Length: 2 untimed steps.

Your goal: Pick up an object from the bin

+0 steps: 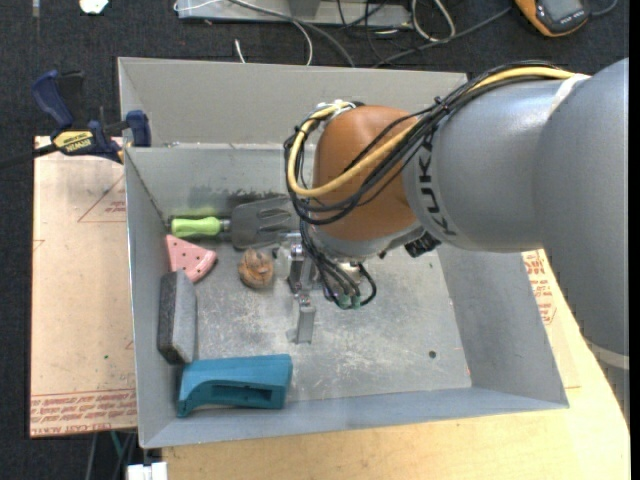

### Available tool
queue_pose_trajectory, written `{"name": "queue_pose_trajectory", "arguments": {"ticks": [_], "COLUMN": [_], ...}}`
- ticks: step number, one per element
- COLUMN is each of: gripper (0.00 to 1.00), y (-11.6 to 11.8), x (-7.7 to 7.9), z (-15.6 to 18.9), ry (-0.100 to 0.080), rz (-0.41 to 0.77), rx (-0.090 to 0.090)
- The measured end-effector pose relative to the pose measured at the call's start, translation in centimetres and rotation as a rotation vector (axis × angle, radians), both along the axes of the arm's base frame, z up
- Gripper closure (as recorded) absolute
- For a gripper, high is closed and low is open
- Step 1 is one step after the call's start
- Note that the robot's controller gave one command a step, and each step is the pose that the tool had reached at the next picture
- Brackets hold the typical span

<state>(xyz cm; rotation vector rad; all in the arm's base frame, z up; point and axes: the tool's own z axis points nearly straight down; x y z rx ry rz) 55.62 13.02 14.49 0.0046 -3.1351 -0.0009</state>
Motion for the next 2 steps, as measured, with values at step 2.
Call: {"name": "queue_pose_trajectory", "arguments": {"ticks": [2], "gripper": [0.0], "y": [-8.5], "x": [7.0], "z": [-5.8], "ry": [-0.013], "rz": [-0.011], "rx": [0.002]}}
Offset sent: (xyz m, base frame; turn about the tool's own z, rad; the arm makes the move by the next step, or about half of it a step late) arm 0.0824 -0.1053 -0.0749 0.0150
